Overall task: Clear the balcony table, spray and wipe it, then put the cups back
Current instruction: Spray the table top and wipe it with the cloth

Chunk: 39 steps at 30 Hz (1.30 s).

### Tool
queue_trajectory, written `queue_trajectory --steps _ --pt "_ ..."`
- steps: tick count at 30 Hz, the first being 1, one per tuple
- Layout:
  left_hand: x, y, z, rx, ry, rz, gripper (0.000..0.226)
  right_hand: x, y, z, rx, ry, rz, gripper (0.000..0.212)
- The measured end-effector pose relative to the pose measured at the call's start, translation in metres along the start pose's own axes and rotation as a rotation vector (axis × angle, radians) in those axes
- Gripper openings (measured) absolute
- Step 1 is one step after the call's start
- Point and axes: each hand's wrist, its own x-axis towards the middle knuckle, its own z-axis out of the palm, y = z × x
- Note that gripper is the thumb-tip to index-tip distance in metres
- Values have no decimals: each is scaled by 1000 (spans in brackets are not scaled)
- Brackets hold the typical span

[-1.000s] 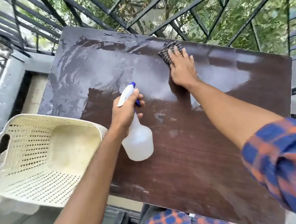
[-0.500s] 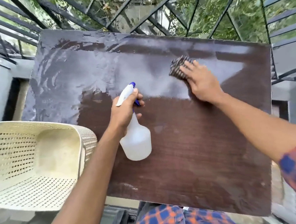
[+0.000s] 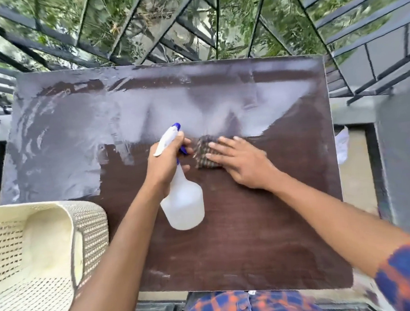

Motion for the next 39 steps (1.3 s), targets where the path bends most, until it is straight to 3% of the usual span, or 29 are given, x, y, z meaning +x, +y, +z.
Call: queue_trajectory --steps 2,6,9,11,16,18,20,24,26,28,31,33,34,36,39 --pt "-1 2 8 26 -28 -15 31 -23 49 -13 -43 100 228 52" --pt "-4 7 25 66 -59 4 35 -14 134 -49 -38 235 912 54" --pt "-3 12 36 84 -52 15 35 42 141 -58 8 291 1127 60" --pt "-2 15 43 92 -50 19 35 82 123 -54 48 270 1057 66" --pt "5 20 56 110 -39 43 35 109 57 -23 -24 -4 349 60" --pt "9 22 61 110 -42 46 35 86 72 -16 -53 11 239 55" --pt "12 23 63 94 -45 41 35 65 105 -21 -54 123 376 53" --pt "14 26 65 67 -58 34 35 60 177 -57 16 266 990 56" --pt "15 26 63 62 -48 38 35 85 182 -64 52 279 1119 62" --pt "16 27 63 64 -42 39 35 113 163 -62 54 256 1073 70" --pt "17 26 65 78 -37 40 35 143 116 -46 39 108 645 76" --pt "17 25 69 96 -42 39 35 139 98 -35 11 -36 360 67" --pt "18 25 70 100 -46 40 36 130 101 -34 -1 -62 307 62" --pt "18 25 75 101 -58 41 36 102 123 -39 -15 -21 391 58" --pt "16 25 81 97 -74 53 36 47 176 -60 4 139 760 56"
